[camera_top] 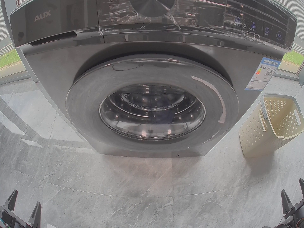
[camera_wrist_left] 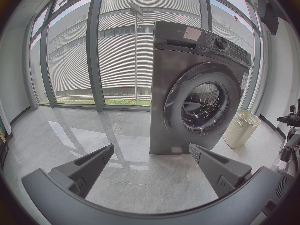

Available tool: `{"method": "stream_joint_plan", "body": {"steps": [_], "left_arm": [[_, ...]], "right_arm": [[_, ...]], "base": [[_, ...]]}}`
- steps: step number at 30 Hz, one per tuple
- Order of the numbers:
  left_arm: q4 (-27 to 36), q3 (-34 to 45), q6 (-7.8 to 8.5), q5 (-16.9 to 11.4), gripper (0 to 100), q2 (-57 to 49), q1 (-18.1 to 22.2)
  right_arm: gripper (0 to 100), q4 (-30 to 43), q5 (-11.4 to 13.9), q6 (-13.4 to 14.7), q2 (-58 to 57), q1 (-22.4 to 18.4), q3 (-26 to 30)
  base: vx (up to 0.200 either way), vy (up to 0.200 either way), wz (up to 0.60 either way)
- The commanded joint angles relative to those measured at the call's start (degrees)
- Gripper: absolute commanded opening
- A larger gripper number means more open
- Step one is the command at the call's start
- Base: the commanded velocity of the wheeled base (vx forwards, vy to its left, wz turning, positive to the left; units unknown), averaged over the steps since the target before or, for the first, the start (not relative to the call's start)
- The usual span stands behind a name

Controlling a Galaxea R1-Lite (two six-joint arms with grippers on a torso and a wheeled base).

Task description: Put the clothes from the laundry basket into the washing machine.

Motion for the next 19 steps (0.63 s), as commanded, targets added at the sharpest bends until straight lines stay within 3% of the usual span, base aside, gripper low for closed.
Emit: {"method": "stream_joint_plan", "body": {"steps": [1,11,14,19], "left_arm": [[0.00,0.92,-0.28,0.02,100,-0.93,-0.02],[0.00,0.84,-0.28,0.11,100,-0.93,-0.02],[-0.09,1.01,1.21,-0.15,100,-0.93,0.07],[-0.09,0.92,1.21,-0.15,100,-0.93,0.07]], "right_arm": [[100,0.01,0.12,0.35,-0.18,-0.06,1.01],[100,0.09,-1.11,0.62,-0.18,0.02,1.01],[100,0.01,-1.11,0.53,-0.18,0.11,1.01],[100,0.01,-1.11,0.62,-0.18,0.11,1.01]], "base": [[0.000,0.000,0.00],[0.000,0.000,0.00],[0.000,0.000,0.00],[0.000,0.000,0.00]]}}
